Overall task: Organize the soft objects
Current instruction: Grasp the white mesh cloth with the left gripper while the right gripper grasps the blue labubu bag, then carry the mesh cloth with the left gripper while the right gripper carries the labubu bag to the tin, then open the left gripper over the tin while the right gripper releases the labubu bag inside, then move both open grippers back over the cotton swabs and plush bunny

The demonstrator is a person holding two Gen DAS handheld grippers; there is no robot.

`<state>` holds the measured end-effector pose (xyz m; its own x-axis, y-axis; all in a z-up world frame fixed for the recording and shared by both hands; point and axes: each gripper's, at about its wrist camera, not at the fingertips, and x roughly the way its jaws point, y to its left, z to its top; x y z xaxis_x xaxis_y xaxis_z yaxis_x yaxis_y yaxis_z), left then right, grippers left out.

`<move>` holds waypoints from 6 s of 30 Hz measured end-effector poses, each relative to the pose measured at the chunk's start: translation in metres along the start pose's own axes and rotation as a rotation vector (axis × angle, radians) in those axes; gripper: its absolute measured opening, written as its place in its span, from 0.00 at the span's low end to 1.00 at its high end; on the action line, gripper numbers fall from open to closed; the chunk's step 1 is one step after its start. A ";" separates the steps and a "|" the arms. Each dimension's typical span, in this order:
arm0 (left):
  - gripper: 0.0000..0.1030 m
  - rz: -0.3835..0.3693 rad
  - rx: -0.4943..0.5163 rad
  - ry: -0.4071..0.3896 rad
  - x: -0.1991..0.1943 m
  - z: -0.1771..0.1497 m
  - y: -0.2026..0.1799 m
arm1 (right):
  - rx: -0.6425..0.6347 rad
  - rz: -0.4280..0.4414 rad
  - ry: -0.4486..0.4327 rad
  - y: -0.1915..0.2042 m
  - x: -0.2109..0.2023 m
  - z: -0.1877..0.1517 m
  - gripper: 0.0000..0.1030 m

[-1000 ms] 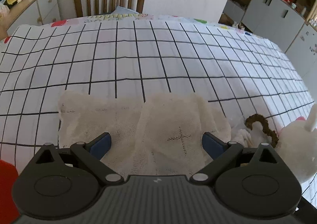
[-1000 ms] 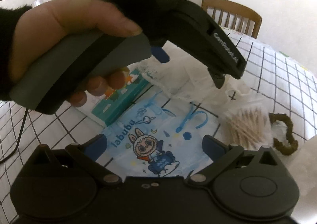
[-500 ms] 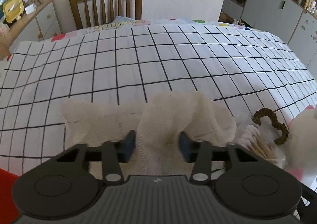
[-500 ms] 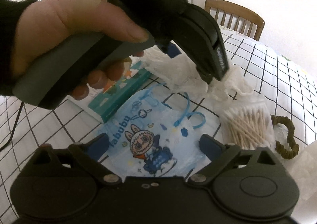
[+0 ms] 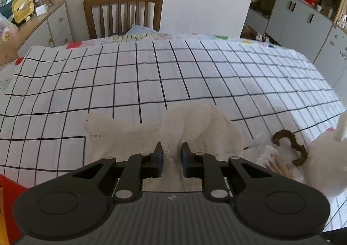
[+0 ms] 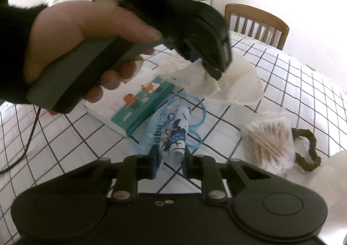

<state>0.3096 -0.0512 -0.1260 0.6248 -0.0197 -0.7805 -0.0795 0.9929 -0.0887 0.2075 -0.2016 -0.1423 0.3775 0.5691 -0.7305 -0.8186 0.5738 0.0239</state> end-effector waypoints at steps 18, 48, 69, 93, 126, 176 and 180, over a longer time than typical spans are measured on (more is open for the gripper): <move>0.16 -0.016 -0.060 -0.100 -0.085 -0.003 0.011 | 0.207 -0.036 -0.136 -0.023 -0.081 0.013 0.12; 0.16 0.043 -0.166 -0.159 -0.228 -0.062 0.099 | 0.216 0.092 -0.243 0.049 -0.110 0.077 0.11; 0.16 0.137 -0.240 -0.162 -0.241 -0.084 0.205 | 0.196 0.141 -0.161 0.131 -0.031 0.132 0.11; 0.16 0.119 -0.169 -0.010 -0.163 -0.091 0.241 | 0.126 -0.077 0.020 0.156 0.071 0.150 0.11; 0.64 0.118 -0.105 -0.010 -0.165 -0.092 0.233 | 0.088 -0.038 -0.021 0.159 0.055 0.147 0.49; 1.00 -0.063 -0.046 -0.261 -0.228 -0.078 0.038 | 0.273 -0.137 -0.246 0.035 -0.138 0.010 0.97; 1.00 -0.094 -0.025 -0.259 -0.211 -0.071 0.013 | 0.303 -0.161 -0.235 0.017 -0.142 -0.007 0.97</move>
<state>0.1216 -0.0424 -0.0069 0.8077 -0.0777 -0.5844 -0.0287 0.9849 -0.1706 0.1365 -0.2768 -0.0433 0.6077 0.5567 -0.5663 -0.5900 0.7938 0.1473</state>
